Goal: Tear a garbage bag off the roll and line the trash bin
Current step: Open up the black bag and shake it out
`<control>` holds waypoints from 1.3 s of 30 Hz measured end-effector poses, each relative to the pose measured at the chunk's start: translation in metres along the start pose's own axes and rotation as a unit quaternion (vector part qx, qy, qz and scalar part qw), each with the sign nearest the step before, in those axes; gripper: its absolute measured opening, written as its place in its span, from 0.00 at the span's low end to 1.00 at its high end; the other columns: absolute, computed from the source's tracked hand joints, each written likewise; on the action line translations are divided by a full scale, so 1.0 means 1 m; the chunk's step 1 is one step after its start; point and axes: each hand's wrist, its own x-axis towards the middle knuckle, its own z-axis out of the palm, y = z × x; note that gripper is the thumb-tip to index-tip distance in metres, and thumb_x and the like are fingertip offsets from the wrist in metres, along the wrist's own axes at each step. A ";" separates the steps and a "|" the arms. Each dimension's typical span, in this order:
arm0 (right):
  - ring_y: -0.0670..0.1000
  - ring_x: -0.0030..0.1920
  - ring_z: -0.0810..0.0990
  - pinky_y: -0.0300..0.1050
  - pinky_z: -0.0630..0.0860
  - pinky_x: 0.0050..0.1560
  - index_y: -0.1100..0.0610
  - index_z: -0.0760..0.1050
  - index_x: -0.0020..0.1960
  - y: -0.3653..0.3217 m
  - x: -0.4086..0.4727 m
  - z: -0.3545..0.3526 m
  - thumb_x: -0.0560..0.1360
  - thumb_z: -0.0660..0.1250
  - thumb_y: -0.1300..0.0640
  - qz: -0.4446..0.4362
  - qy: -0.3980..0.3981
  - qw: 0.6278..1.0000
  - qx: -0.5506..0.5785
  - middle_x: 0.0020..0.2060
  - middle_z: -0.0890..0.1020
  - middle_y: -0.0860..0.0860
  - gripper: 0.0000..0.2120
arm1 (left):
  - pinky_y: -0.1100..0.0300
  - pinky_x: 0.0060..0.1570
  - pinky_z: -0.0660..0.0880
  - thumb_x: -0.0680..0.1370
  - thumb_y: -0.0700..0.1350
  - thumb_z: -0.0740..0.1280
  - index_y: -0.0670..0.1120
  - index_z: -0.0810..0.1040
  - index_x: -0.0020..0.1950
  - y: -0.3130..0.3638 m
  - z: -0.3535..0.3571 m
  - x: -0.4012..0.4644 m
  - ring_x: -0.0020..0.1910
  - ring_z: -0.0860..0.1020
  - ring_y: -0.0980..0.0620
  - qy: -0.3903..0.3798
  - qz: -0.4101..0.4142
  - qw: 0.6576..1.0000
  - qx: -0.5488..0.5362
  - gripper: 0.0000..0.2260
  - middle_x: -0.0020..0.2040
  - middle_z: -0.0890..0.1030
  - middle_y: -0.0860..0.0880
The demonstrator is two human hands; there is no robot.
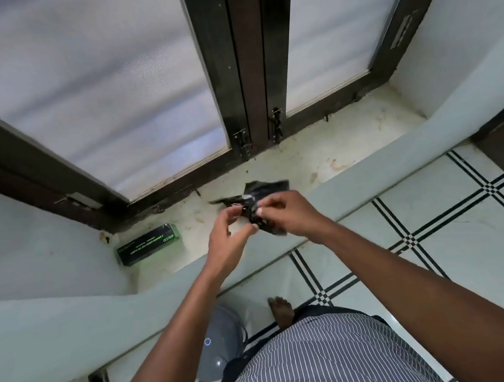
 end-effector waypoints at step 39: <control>0.55 0.33 0.75 0.50 0.75 0.33 0.64 0.75 0.39 0.002 -0.357 0.186 0.70 0.74 0.22 -0.097 -0.014 0.988 0.120 0.32 0.74 0.61 0.42 | 0.58 0.37 0.71 0.83 0.39 0.71 0.44 0.85 0.53 -0.086 -0.086 -0.400 0.34 0.76 0.53 0.123 -0.014 0.937 -0.325 0.03 0.39 0.82 0.49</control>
